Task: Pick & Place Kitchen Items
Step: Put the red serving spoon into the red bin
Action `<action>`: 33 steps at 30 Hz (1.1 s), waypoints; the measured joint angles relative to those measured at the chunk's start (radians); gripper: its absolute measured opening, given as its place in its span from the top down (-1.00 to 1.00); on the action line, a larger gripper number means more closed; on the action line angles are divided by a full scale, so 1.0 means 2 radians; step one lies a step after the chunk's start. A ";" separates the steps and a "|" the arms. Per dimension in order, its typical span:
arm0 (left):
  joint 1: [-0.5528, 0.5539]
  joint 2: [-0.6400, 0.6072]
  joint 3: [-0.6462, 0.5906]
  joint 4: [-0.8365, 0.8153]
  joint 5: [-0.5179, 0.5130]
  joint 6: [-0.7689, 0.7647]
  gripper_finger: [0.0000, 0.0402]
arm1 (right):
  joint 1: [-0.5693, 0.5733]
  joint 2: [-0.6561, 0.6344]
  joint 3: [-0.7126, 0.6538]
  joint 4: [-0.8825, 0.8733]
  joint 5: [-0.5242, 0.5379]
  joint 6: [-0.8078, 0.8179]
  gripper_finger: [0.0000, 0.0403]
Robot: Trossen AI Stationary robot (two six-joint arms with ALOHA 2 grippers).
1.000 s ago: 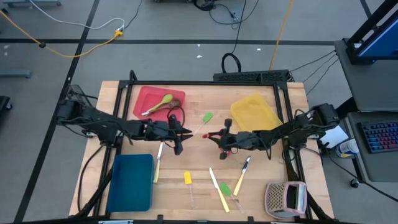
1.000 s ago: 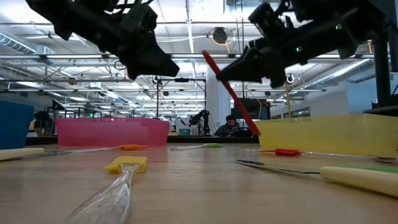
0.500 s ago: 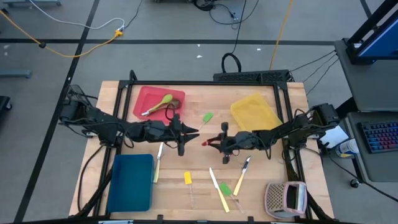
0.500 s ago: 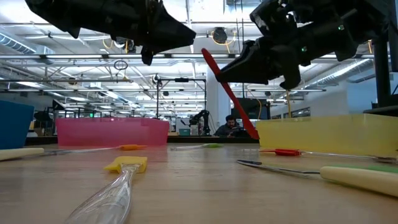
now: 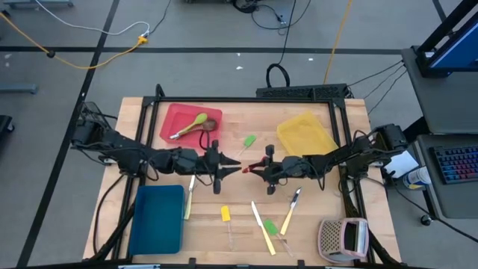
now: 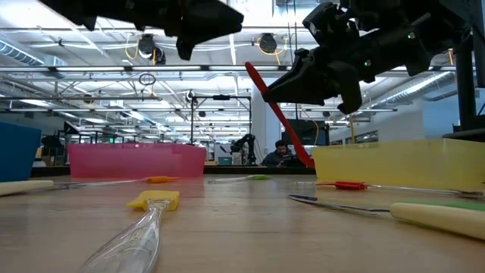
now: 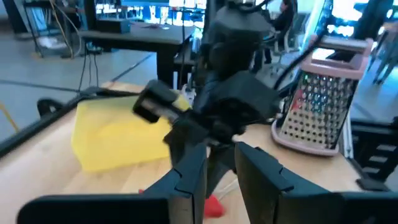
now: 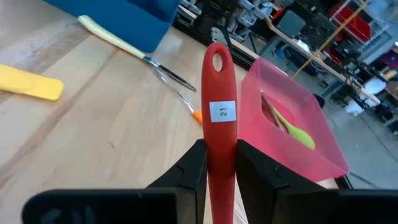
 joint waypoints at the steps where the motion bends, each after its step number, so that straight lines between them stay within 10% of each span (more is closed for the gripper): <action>1: -0.005 0.000 0.006 -0.010 -0.008 0.012 0.56 | -0.001 0.000 0.000 0.000 0.000 0.005 0.69; 15: -0.043 0.112 0.049 0.051 -0.061 0.235 0.56 | -0.003 0.000 0.000 -0.021 -0.001 0.038 0.69; 33: -0.038 0.111 0.191 -0.264 -0.129 0.130 0.54 | -0.003 0.000 0.000 -0.029 -0.001 0.038 0.69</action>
